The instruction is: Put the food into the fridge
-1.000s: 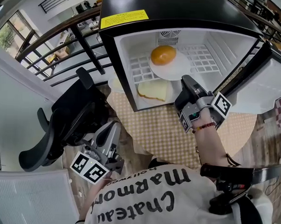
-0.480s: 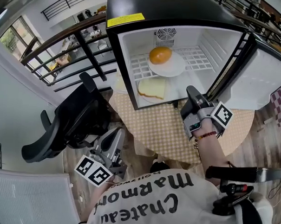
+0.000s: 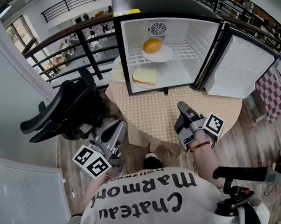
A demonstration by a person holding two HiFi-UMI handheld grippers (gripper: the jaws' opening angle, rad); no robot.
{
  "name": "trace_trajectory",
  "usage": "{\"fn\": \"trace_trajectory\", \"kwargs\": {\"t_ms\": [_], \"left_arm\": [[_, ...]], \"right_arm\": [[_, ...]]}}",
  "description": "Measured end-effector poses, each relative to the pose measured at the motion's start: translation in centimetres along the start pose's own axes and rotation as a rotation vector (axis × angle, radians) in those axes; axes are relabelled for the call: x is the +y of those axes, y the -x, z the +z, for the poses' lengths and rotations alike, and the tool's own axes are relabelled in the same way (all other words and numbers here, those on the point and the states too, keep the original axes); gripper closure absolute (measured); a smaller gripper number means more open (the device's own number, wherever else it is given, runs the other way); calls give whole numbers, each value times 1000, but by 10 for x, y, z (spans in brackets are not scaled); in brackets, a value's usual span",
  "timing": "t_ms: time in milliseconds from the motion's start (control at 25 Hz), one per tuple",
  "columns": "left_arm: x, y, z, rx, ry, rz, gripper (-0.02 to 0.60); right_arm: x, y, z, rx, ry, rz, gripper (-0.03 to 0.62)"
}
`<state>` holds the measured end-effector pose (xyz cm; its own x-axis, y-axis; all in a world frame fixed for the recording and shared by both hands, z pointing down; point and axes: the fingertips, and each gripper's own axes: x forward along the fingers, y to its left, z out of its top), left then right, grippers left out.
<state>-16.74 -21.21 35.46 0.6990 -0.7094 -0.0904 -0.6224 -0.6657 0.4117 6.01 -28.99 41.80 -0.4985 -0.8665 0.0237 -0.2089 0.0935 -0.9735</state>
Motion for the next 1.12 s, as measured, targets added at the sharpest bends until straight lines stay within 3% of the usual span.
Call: {"fn": "trace_trajectory", "kwargs": {"t_ms": [200,400,600,880,1120], "left_arm": [[-37,25,-25,19,13,-31,577],[-64,55,-53,50,59,1,577],[-78,68,-62,64,51,22,577],[-117,57,-64,60,9,-35,577],[-143,54,-66,62,-4,-25,577]], "right_arm": [[-3,41,-43,67,23,-10,574],[-5,84,-69,97,82,-49,574],[8,108,-70,83,173,-43,577],[13,138,-56,82,190,-36,577],[30,155,-55,119,187,31,579]]}}
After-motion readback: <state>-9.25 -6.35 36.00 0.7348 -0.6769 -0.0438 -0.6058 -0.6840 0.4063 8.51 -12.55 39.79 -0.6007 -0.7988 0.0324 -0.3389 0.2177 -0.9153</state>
